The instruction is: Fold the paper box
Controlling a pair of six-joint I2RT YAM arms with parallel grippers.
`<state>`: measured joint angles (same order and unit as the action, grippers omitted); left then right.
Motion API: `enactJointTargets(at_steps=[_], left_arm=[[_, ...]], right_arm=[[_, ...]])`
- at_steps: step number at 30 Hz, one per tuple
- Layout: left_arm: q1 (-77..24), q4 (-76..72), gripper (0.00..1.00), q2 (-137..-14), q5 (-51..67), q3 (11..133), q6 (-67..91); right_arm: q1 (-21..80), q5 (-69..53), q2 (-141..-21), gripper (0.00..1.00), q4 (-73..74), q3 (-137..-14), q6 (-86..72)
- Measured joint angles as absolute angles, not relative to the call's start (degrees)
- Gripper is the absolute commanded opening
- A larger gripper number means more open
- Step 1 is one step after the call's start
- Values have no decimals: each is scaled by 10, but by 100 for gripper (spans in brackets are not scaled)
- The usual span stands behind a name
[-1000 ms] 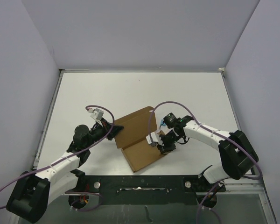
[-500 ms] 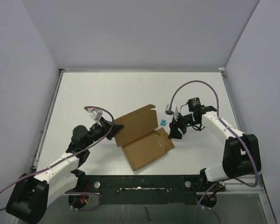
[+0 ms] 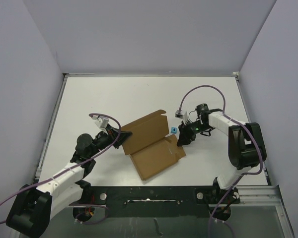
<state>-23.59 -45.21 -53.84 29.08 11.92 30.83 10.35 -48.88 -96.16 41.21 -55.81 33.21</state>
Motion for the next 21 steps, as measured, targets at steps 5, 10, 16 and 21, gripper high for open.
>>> enactJointTargets(at_steps=[5,10,16,21], left_arm=[[-237,-456,0,-538,291,119,308],[-239,-455,0,-538,289,124,308],[-255,-457,0,-563,287,181,287],[-265,-470,0,-613,290,237,252]], right_arm=[[116,-485,-977,3,411,-564,313],[118,-470,-958,0,405,-566,295],[120,-414,-855,0,362,-563,268],[143,-335,-766,0,258,-510,249]])
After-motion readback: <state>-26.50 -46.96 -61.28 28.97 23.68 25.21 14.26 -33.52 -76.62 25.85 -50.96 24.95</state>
